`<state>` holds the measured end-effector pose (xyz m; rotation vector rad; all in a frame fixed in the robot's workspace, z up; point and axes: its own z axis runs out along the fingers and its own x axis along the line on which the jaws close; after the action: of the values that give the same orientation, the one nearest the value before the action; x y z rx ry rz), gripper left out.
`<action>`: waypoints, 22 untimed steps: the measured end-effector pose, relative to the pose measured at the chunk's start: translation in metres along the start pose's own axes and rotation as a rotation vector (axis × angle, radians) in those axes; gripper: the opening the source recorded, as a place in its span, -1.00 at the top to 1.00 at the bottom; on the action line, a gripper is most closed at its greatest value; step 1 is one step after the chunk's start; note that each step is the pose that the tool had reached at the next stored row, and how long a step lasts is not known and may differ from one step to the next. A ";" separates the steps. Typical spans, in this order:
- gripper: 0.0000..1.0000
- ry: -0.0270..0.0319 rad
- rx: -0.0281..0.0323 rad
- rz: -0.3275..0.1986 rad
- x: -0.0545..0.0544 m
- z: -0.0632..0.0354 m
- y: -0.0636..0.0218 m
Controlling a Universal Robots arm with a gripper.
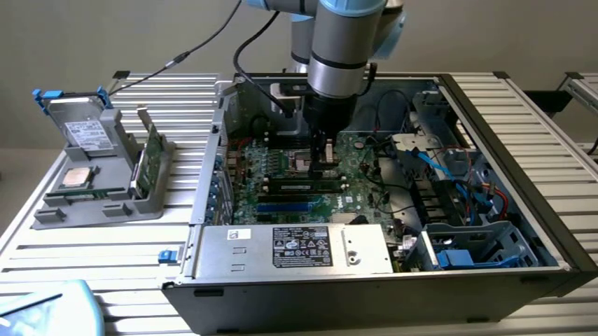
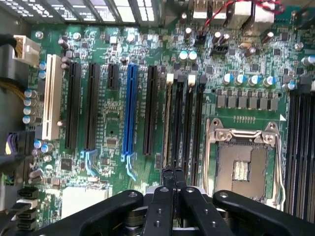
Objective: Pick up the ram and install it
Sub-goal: 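Press down the ram until it locks into place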
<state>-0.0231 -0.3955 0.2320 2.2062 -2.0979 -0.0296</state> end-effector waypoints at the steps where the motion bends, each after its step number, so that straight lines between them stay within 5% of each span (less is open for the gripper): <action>1: 0.79 0.0001 0.0001 0.000 0.000 0.0003 0.0037; 4: 0.79 0.0001 0.0000 0.000 -0.001 0.0012 0.0142; 9: 0.79 -0.0005 0.0002 0.000 0.000 0.0020 0.0201; 22: 0.79 -0.0034 0.0018 0.000 0.004 0.0070 0.0207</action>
<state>-0.0441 -0.4010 0.2270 2.2089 -2.1004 -0.0315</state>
